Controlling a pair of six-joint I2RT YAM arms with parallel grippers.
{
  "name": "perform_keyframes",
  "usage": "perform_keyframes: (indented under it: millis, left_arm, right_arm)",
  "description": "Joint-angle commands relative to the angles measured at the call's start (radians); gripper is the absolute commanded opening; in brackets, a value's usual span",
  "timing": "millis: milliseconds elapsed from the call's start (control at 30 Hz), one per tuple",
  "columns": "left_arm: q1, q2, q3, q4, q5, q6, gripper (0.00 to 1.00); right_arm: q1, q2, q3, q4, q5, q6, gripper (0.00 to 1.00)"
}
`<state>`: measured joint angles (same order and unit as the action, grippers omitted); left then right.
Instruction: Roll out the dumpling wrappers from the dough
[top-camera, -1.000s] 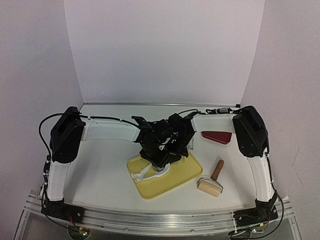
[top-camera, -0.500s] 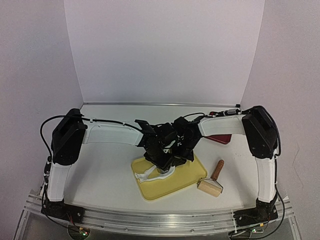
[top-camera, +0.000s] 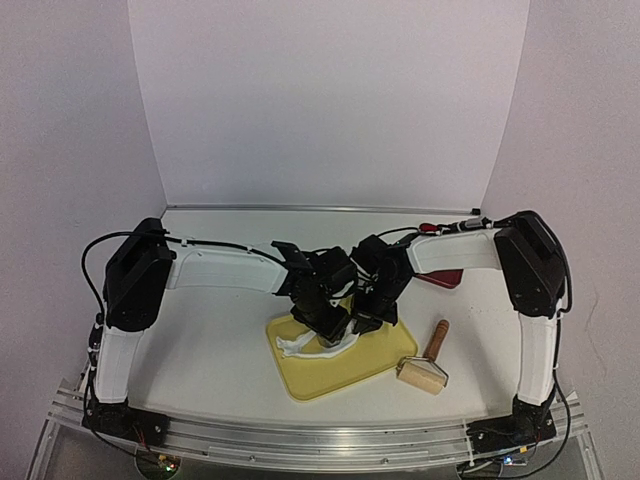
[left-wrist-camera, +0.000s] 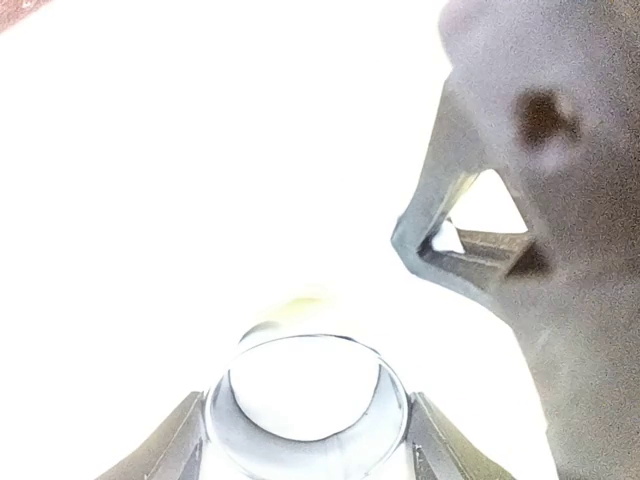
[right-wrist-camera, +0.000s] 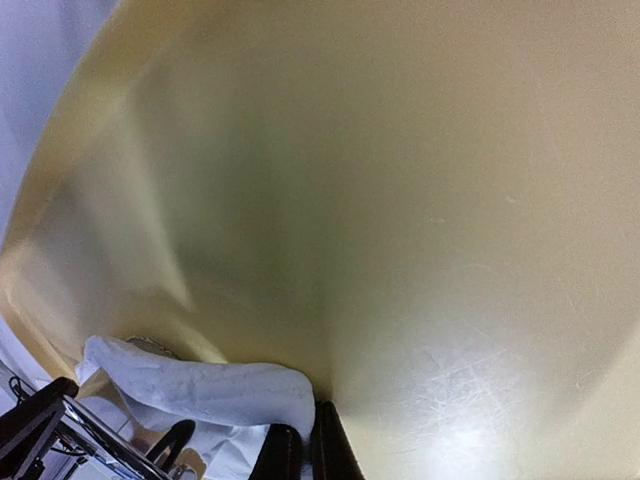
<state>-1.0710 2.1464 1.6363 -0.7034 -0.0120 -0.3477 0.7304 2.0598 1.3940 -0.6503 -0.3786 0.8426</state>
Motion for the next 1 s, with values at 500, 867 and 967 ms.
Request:
perform_keyframes:
  millis: [500,867,967]
  left_arm:
    - [0.02,0.095,-0.059,-0.154,-0.028,0.012,0.34]
    - [0.027,0.096,-0.055,-0.159,-0.035,0.01,0.34]
    - [0.028,0.098,-0.053,-0.16,-0.036,0.01,0.34]
  right_arm:
    - [-0.11,-0.097,-0.091,-0.17,0.166,0.023,0.0]
    - [-0.127,-0.167,-0.124,-0.173,0.179,0.034,0.0]
    - [-0.138,-0.2,-0.134,-0.175,0.182,0.042,0.0]
